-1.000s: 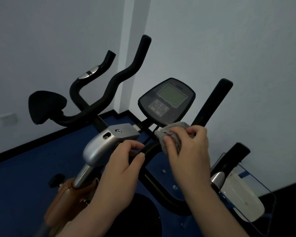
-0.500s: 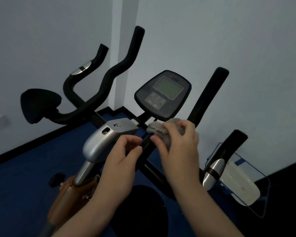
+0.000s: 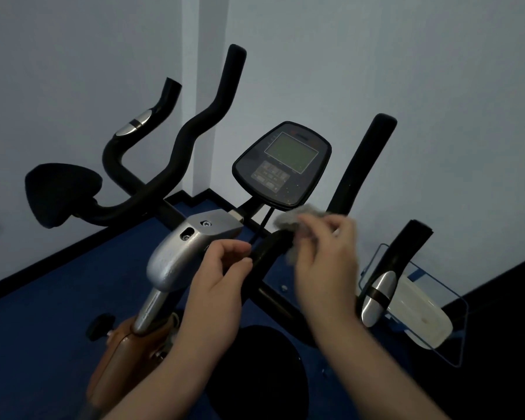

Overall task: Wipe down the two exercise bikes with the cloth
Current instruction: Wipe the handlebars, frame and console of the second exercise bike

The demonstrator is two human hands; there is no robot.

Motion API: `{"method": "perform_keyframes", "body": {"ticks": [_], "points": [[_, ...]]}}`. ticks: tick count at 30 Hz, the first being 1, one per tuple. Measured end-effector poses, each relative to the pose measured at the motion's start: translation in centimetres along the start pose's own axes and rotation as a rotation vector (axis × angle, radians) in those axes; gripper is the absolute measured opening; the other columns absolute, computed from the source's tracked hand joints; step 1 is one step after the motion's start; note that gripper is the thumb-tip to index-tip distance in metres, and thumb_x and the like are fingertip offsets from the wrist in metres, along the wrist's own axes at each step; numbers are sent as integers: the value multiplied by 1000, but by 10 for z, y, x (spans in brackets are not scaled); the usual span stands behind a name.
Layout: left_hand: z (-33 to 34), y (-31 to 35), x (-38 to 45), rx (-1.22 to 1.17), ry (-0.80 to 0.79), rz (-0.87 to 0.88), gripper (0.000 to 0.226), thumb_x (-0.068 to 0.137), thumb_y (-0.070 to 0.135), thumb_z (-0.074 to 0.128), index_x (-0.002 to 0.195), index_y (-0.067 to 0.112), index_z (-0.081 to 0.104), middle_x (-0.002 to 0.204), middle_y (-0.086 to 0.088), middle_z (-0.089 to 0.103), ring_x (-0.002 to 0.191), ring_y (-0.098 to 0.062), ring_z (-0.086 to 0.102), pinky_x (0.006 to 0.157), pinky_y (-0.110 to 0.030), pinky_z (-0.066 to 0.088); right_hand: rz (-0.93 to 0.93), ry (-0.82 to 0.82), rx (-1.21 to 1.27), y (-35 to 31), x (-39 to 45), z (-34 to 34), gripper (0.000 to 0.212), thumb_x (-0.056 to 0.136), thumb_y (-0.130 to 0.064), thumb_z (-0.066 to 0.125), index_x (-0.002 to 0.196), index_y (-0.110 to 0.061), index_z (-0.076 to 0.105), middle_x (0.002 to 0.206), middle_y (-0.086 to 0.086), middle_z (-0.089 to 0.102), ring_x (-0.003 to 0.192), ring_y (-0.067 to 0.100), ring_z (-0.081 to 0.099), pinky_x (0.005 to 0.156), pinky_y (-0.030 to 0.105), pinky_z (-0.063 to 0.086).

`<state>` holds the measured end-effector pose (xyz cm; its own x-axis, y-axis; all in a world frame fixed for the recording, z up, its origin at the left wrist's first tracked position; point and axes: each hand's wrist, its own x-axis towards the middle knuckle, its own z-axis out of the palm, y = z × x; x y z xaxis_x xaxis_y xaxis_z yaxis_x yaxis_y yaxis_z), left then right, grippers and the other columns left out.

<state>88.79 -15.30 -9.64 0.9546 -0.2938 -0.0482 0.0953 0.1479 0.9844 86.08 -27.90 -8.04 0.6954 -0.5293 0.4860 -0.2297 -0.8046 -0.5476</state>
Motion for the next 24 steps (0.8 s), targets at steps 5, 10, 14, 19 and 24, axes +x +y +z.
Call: {"method": "perform_keyframes", "body": {"ticks": [5,10,14,19,24], "points": [[-1,1,1,-57,96,-4,14,90,8,54,93,19,62,93,0,67,87,-11,62,75,-24,46,-201,-200,118,0,2,-12,28,85,-5,60,107,-20,70,105,-4,45,87,-1,45,81,-4,31],[0,0,-2,-61,112,-12,14,91,12,54,91,23,63,97,2,66,92,-9,63,78,-25,46,-24,-17,42,9,10,-13,23,91,-10,59,111,-15,68,110,-7,39,86,-6,38,83,4,42],[-3,-2,-1,-35,27,15,15,88,17,57,92,31,62,96,3,67,89,-8,66,74,-21,49,-217,-384,219,-1,-22,-7,34,84,-1,58,105,-26,70,105,-11,45,94,-3,49,82,4,40],[13,8,26,295,-118,116,18,79,43,53,97,40,57,103,14,61,96,0,58,83,-25,45,-148,33,20,30,66,-52,23,89,-7,56,104,-18,70,107,-7,41,87,-9,47,81,0,35],[44,18,63,297,-111,165,10,94,24,50,90,30,58,89,10,63,80,0,60,72,-24,43,33,98,44,23,34,-15,16,93,-12,54,103,-17,66,110,-10,39,88,7,54,74,11,44]]}}
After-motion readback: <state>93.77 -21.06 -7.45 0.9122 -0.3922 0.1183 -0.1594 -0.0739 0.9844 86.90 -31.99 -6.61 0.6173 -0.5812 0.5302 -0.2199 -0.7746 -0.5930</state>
